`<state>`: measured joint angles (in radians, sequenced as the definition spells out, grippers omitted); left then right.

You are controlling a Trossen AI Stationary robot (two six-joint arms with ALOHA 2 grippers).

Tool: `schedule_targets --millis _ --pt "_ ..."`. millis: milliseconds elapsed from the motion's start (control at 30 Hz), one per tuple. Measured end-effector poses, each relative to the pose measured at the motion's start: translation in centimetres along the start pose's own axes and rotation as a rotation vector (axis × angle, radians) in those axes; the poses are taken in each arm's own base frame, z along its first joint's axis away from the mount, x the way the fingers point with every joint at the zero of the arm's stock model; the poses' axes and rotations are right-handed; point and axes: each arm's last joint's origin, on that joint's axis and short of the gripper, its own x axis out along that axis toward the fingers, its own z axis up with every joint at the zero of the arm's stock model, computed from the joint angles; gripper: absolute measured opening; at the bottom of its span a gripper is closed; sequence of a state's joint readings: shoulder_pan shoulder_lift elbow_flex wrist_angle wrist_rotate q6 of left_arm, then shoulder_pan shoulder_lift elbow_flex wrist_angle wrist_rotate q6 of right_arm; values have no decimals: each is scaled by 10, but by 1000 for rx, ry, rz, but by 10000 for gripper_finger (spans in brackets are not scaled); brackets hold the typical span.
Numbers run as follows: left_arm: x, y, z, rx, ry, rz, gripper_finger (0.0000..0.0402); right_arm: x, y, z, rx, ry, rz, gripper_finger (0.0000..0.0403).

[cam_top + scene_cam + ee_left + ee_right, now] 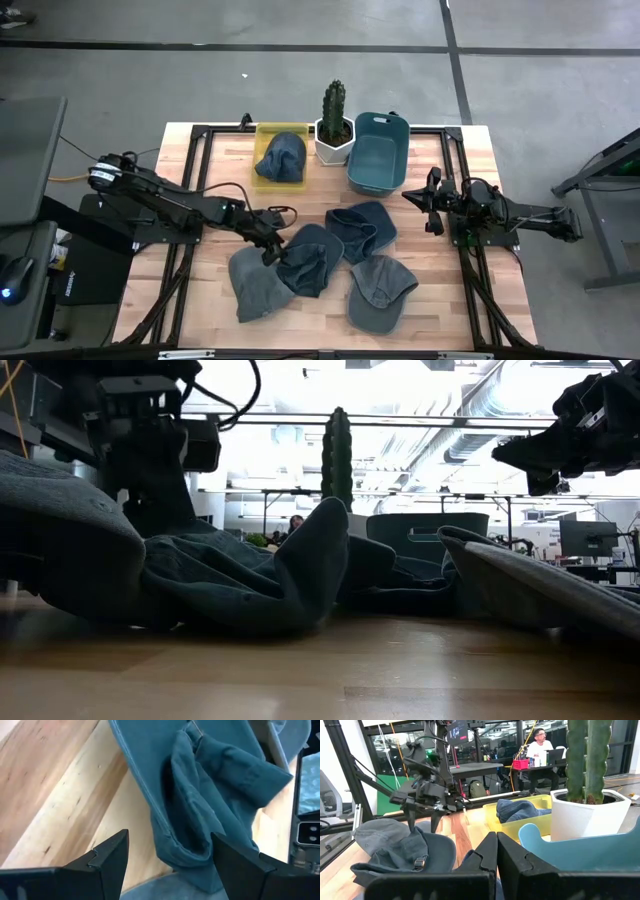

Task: Pick & Place hat
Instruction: Put the left blue cap into the yellow bin

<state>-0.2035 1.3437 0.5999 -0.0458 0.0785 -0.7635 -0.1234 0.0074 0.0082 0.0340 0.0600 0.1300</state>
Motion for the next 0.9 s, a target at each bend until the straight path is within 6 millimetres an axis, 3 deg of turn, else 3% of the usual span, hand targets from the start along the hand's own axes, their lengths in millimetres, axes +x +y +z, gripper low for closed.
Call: schedule_targets --millis 633,900 --pt "21 -3 2 3 20 -113 250 0 0 0 0 0 0 1" --pt "21 -4 3 -17 11 -122 171 0 0 0 0 0 0 1"
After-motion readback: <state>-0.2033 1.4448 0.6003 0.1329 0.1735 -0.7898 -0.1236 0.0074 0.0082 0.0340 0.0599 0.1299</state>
